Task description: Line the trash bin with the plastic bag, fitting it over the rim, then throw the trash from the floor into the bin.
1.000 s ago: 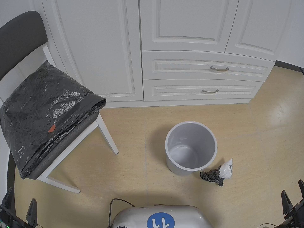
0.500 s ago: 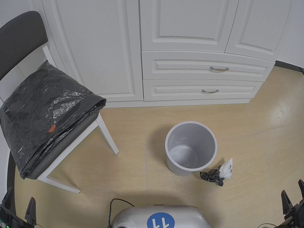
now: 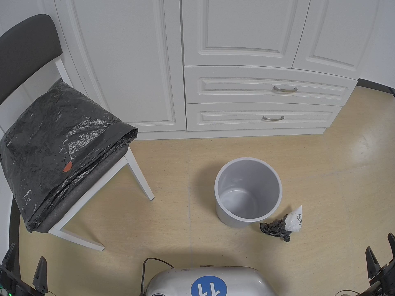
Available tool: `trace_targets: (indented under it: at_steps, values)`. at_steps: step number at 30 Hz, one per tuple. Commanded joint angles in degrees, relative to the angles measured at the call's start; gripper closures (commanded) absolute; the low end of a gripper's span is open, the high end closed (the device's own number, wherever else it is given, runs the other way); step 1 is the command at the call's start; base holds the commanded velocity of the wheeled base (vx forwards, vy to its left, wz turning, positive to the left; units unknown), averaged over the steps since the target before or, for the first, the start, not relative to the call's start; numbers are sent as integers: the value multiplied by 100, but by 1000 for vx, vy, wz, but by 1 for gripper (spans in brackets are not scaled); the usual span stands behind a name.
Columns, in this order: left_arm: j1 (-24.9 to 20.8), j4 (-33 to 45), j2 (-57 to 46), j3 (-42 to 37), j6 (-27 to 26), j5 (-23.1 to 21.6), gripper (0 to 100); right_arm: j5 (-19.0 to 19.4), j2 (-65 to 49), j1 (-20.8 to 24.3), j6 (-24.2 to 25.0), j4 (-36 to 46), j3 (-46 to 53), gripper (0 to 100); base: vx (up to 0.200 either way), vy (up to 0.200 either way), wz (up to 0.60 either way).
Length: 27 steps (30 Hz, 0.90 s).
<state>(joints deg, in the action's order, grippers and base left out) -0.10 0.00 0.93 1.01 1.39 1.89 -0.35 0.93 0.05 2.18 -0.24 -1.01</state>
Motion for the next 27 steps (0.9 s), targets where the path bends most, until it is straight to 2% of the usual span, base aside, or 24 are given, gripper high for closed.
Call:
trace_targets:
  at_steps: [1,7,11,14,21,24,27]
  values:
    - [1,0,-93,-101,28,13,0,0,-93,4,2,-2,92,0,0,0,0]
    - [1,-9,-93,-101,90,13,0,0,-93,4,-7,7,92,0,0,0,0]
    - [10,0,-93,-101,-113,-40,0,-9,-93,-14,-42,7,92,0,0,0,0]
    - [10,-9,-93,-101,-306,-163,0,106,-93,-22,-403,16,92,0,0,0,0]
    - [10,-44,-93,-101,-403,-286,0,176,-93,-22,-438,7,92,0,0,0,0]
    - [10,-26,-93,-101,54,13,0,97,-93,-5,-51,-2,92,0,0,0,0]
    - [10,-35,-93,-101,257,101,0,18,-93,-5,-60,-11,92,0,0,0,0]
